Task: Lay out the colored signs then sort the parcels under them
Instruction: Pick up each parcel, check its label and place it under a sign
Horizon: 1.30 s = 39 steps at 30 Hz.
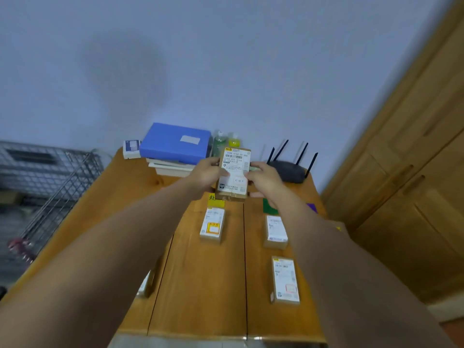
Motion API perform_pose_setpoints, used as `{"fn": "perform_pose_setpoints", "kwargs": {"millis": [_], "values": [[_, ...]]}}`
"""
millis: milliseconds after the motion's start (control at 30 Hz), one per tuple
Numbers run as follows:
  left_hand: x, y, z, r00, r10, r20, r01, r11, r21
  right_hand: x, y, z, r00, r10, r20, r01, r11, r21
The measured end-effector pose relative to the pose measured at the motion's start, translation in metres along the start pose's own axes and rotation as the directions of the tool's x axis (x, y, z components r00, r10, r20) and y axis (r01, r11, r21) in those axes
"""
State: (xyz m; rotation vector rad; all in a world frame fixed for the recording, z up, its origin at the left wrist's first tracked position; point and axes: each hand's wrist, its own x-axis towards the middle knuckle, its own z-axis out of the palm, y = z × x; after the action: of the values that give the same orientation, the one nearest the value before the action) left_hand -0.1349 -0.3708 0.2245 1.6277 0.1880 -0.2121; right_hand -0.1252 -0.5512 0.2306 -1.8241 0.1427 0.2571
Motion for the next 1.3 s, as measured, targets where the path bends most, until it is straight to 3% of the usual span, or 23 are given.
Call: {"fn": "perform_pose_setpoints", "kwargs": {"millis": [233, 500, 867, 1300], "values": [[-0.034, -0.085, 0.009, 0.98, -0.2, -0.016, 0.2, 0.974, 0.106, -0.038, 0.076, 0.037, 0.97, 0.224, 0.099, -0.216, 0.973, -0.084], [-0.059, -0.202, 0.0, 0.911, -0.411, 0.016, 0.408, 0.908, 0.092, -0.059, 0.185, 0.086, 0.906, 0.394, 0.153, -0.382, 0.918, -0.103], [-0.046, -0.288, 0.002, 0.874, -0.481, 0.078, 0.473, 0.876, 0.095, -0.048, 0.274, 0.113, 0.873, 0.467, 0.141, -0.455, 0.884, -0.108], [-0.041, -0.305, 0.013, 0.867, -0.498, 0.013, 0.495, 0.864, 0.089, -0.039, 0.291, 0.115, 0.853, 0.495, 0.164, -0.472, 0.867, -0.162]]}}
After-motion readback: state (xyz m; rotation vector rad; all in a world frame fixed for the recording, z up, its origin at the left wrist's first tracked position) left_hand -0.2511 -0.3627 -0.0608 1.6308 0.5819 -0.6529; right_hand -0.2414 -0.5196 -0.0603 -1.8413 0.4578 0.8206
